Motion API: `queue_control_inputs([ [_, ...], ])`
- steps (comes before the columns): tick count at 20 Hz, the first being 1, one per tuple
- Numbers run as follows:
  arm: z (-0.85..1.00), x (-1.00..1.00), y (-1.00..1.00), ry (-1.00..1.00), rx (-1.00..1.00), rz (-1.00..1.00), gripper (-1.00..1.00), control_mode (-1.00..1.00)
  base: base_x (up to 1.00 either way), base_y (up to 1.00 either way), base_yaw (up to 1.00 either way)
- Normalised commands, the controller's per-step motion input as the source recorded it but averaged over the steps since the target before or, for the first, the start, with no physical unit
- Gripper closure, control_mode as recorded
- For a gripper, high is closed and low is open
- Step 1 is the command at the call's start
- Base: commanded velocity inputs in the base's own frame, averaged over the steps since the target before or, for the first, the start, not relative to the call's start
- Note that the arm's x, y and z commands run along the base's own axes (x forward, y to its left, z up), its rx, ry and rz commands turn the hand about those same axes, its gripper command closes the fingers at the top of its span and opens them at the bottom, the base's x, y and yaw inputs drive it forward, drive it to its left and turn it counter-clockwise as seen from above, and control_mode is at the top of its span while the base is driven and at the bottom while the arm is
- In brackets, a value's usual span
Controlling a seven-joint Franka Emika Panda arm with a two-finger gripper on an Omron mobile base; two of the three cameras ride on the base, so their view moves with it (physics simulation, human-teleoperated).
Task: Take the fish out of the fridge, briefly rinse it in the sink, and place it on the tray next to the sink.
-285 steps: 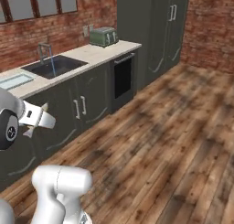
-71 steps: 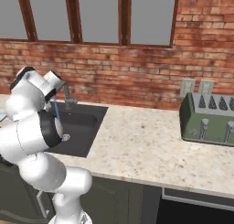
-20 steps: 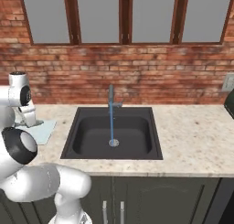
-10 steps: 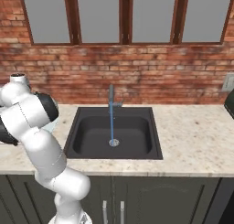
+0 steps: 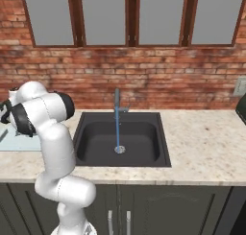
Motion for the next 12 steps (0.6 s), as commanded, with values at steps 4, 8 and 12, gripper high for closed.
queue_control_inputs([
  [4,-0.02,0.2,0.0,-0.03,0.0,-0.02,-1.0,-1.0,0.0,0.0,0.0],
  [8,0.42,-0.12,0.0,-0.11,0.0,-0.02,-1.0,-1.0,0.0,0.0,0.0],
  [12,0.99,-0.48,0.0,-0.44,-0.05,-0.02,-1.0,-1.0,0.0,0.0,0.0],
])
